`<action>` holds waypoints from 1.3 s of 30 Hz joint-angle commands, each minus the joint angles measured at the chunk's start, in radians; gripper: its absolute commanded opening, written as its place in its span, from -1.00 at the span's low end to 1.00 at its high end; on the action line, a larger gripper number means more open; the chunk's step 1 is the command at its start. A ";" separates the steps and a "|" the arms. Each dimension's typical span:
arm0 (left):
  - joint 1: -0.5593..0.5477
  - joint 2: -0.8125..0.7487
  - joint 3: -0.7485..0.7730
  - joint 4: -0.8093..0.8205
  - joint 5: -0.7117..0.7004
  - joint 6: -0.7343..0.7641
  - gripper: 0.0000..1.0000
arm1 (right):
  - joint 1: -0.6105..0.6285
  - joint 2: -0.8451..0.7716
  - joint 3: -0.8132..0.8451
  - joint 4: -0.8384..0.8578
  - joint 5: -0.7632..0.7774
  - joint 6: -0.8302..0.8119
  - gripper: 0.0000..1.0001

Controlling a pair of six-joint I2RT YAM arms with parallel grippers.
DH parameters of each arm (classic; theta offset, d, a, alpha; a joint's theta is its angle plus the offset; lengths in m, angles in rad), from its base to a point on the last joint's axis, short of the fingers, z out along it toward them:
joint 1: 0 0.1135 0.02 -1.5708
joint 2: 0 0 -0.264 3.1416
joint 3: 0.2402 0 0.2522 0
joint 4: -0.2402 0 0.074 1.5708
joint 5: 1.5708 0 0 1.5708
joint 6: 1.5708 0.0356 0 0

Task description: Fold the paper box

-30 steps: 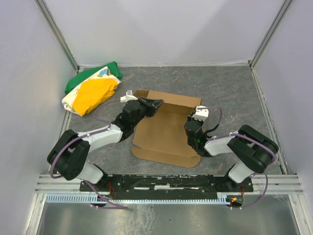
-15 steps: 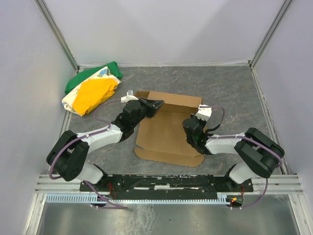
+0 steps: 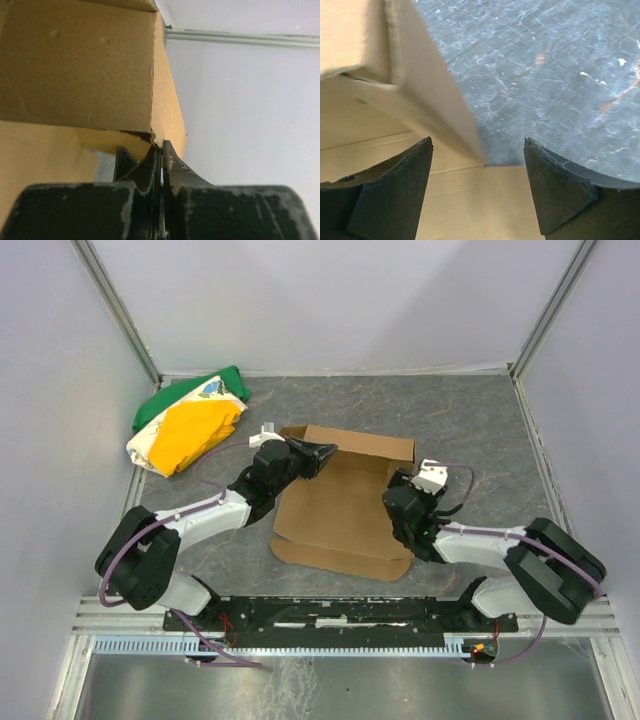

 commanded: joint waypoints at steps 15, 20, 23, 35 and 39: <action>0.023 0.061 0.179 -0.194 -0.096 0.017 -0.94 | -0.118 -0.533 -0.280 -0.085 -0.463 -0.289 0.49; 0.023 0.022 0.148 -0.185 -0.104 0.045 -0.94 | -0.198 -0.509 -0.321 0.022 -0.653 -0.285 0.46; 0.023 0.013 0.137 -0.182 -0.091 0.050 -0.94 | -0.238 -0.508 -0.299 0.030 -0.742 -0.302 0.50; 0.023 0.000 0.098 -0.165 -0.065 0.055 -0.94 | -0.303 -0.365 -0.177 0.074 -0.882 -0.376 0.60; 0.024 0.000 0.098 -0.162 -0.052 0.056 -0.94 | -0.305 -0.217 -0.115 0.174 -0.884 -0.392 0.58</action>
